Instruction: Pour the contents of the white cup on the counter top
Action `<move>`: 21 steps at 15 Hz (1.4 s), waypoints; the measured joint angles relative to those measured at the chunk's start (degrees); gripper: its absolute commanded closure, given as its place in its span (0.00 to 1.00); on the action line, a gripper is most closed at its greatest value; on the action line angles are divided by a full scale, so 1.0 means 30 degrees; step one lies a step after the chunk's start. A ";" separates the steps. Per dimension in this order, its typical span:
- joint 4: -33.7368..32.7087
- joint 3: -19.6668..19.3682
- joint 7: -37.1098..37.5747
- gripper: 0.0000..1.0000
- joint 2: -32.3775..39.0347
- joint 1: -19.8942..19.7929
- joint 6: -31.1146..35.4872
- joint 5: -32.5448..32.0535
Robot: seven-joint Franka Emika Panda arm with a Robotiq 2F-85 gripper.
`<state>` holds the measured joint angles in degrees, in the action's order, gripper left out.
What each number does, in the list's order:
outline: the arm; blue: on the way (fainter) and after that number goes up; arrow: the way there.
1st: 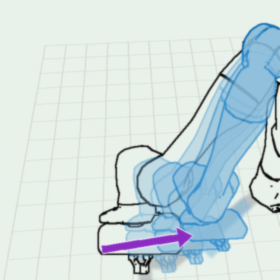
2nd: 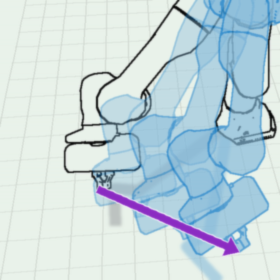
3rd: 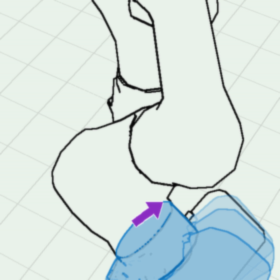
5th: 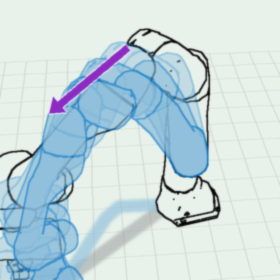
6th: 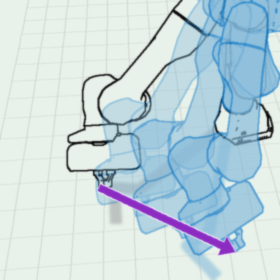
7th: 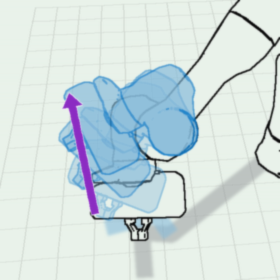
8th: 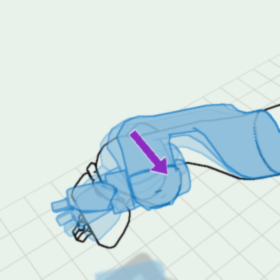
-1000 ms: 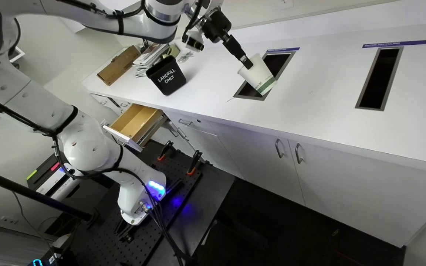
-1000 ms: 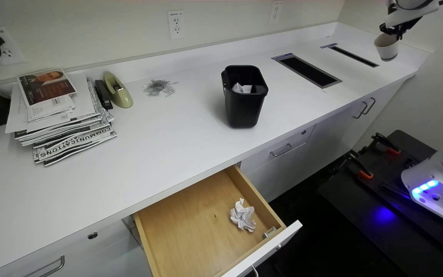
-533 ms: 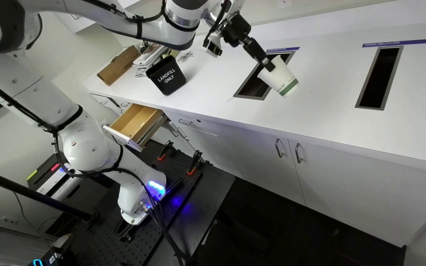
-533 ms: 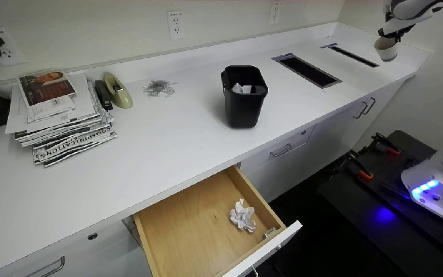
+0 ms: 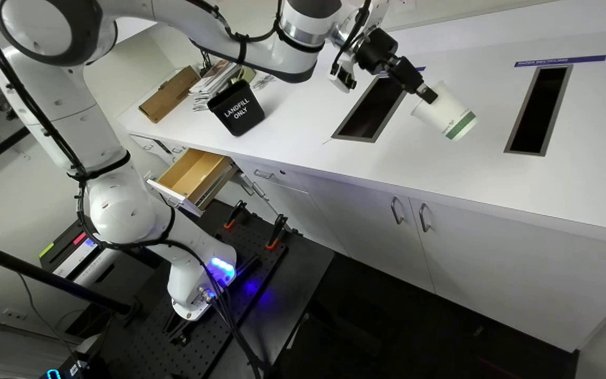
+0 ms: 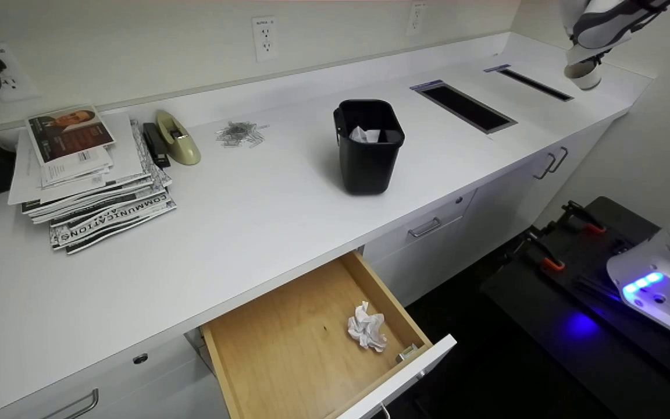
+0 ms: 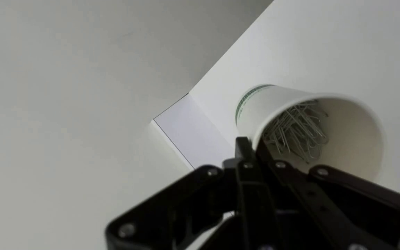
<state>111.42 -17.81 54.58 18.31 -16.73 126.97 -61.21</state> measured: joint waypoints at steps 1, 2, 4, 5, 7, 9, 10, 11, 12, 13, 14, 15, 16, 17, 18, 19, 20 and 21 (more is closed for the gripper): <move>-0.0430 0.0000 0.0431 0.99 0.0556 0.0012 -0.0009 -0.0434; -0.0856 0.0000 0.0784 0.99 0.1133 0.0035 -0.0020 -0.0821; -0.1588 0.0002 0.1433 0.99 0.2202 0.0095 -0.0046 -0.1406; -0.1926 0.0004 0.1656 0.99 0.2715 0.0132 -0.0063 -0.1636; -0.2500 0.0006 0.2175 0.99 0.3591 0.0244 -0.0213 -0.2031; -0.3011 0.0038 0.2611 0.99 0.4303 0.0392 -0.0631 -0.2353; -0.3247 0.0040 0.2770 0.99 0.4601 0.0496 -0.0893 -0.2460; -0.3461 0.0055 0.2933 0.99 0.4877 0.0589 -0.1180 -0.2550; -0.3666 0.0064 0.2986 0.99 0.5123 0.0678 -0.1471 -0.2595; -0.3859 0.0068 0.3004 0.99 0.5344 0.0771 -0.1766 -0.2617; -0.4044 0.0082 0.3007 0.99 0.5544 0.0853 -0.2114 -0.2639; -0.4240 0.0088 0.3008 0.99 0.5742 0.0940 -0.2441 -0.2647; -0.4411 0.0090 0.3008 0.99 0.5928 0.1013 -0.2728 -0.2665; -0.4586 0.0096 0.3008 0.99 0.6122 0.1065 -0.3040 -0.2705; -0.4763 0.0096 0.3008 0.99 0.6322 0.1096 -0.3321 -0.2744; -0.4925 0.0097 0.3008 0.99 0.6527 0.1114 -0.3592 -0.2779; -0.5077 0.0098 0.3008 0.99 0.6728 0.1119 -0.3823 -0.2807; -0.5240 0.0097 0.3008 0.99 0.6936 0.1117 -0.4020 -0.2841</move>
<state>95.70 -17.52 63.60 39.12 -13.38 114.91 -69.73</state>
